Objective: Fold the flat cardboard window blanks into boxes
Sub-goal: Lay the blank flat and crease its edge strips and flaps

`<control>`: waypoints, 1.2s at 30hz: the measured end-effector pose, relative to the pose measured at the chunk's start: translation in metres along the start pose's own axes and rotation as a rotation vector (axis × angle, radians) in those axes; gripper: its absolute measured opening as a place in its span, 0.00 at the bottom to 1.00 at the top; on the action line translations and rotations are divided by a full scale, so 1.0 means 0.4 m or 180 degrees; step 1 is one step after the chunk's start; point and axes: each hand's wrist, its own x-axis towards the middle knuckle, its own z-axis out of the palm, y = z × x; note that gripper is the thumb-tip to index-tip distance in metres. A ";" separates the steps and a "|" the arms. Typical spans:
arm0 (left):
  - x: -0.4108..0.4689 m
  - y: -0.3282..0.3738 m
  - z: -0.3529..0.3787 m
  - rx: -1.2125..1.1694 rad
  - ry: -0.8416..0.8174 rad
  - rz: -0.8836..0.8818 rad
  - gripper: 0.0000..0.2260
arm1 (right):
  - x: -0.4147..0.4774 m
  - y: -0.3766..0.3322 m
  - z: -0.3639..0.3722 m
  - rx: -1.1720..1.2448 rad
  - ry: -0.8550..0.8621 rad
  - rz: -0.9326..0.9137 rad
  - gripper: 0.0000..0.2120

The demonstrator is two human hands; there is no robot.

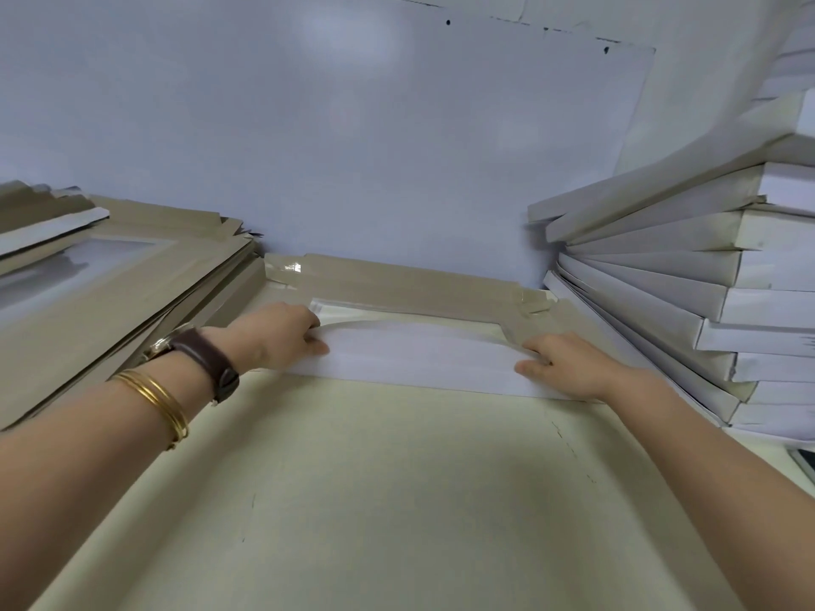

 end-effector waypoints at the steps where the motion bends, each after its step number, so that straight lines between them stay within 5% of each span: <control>1: 0.003 -0.001 -0.001 -0.0050 -0.0004 0.0009 0.11 | 0.003 0.002 0.000 0.0016 -0.0013 -0.0002 0.15; 9: -0.008 -0.006 -0.004 -0.0527 -0.0051 -0.0096 0.15 | 0.000 0.019 0.002 0.0150 -0.0046 -0.0083 0.14; 20: -0.030 -0.014 -0.026 -0.0588 -0.0487 0.0268 0.11 | -0.027 0.021 -0.035 0.0482 -0.0793 -0.0357 0.27; 28: -0.016 -0.013 -0.029 -0.0645 -0.0430 0.0041 0.23 | -0.007 0.019 0.000 0.0453 -0.0275 0.0157 0.27; 36: -0.004 -0.015 0.052 -0.0110 0.0033 0.0034 0.11 | 0.001 0.005 0.049 0.0006 -0.0088 0.0361 0.22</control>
